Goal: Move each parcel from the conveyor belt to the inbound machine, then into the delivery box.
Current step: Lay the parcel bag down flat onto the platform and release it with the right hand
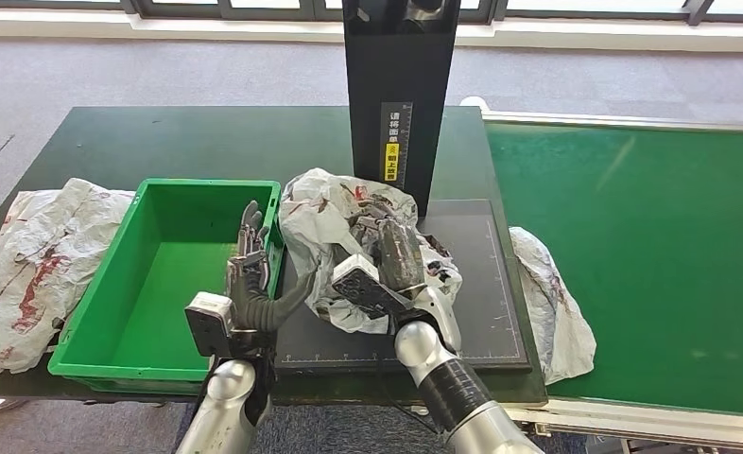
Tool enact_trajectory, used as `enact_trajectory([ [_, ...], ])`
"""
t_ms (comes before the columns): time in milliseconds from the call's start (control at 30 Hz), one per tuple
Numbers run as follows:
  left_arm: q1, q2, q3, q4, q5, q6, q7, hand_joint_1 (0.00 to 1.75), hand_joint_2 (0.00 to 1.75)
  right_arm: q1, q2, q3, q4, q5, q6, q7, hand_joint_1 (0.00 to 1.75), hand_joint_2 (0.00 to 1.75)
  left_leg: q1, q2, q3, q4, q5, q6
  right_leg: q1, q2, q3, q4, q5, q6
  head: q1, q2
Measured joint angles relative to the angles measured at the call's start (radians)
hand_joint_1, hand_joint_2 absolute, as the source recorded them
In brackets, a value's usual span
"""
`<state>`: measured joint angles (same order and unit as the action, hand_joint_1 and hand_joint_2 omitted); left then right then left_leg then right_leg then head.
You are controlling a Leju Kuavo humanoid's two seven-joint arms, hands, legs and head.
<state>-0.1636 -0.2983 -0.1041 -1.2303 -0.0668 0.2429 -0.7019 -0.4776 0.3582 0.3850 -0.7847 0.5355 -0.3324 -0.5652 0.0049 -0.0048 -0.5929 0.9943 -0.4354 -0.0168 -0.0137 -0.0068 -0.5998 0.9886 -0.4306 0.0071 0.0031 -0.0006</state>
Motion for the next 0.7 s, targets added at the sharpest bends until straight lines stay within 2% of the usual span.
enact_trajectory([
  [233,0.002,0.0,0.0,-0.01,0.007,0.018,0.0,0.0,1.75,-0.031,0.0,0.051,0.066,-0.09,0.032,-0.019,0.0,0.0,0.0,0.0,0.0,0.0,0.0,0.0,0.0,0.0,0.0,0.0,0.0,0.0,0.0,0.0],
  [700,0.002,0.0,0.0,-0.016,0.01,0.019,0.0,0.0,1.75,-0.04,0.0,0.061,0.114,-0.119,0.053,-0.03,0.0,0.0,0.0,0.0,0.0,0.0,0.0,0.0,0.0,0.0,0.0,0.0,0.0,0.0,0.0,0.0],
])
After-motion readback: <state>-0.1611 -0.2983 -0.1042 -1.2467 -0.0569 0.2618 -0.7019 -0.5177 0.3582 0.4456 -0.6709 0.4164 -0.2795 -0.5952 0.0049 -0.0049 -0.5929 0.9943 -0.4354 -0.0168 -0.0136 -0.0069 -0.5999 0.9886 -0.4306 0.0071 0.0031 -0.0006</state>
